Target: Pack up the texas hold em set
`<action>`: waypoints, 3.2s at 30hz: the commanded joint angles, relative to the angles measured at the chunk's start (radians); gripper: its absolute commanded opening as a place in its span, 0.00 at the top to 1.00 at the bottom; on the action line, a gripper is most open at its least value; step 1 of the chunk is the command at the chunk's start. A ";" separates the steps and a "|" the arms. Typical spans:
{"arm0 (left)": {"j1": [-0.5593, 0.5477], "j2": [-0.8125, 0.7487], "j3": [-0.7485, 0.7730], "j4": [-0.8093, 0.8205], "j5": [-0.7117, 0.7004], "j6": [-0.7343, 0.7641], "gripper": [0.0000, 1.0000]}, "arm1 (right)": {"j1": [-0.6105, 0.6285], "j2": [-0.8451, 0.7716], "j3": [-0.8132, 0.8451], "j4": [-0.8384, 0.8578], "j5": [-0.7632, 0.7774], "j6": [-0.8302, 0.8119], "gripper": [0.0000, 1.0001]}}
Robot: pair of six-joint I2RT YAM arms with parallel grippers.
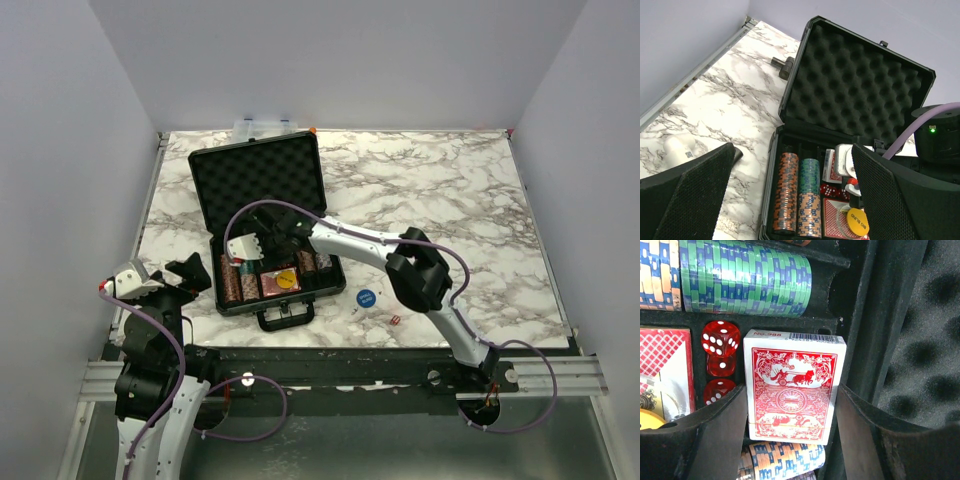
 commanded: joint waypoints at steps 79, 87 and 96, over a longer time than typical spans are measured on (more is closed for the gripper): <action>-0.002 0.007 -0.018 0.020 0.059 0.036 0.01 | -0.036 -0.125 -0.251 0.452 0.405 1.684 0.99; -0.001 0.006 -0.019 0.021 0.063 0.036 0.01 | -0.045 -0.082 -0.231 0.447 0.393 1.694 0.99; -0.001 0.010 -0.019 0.022 0.065 0.038 0.01 | -0.054 -0.054 -0.233 0.450 0.371 1.708 0.99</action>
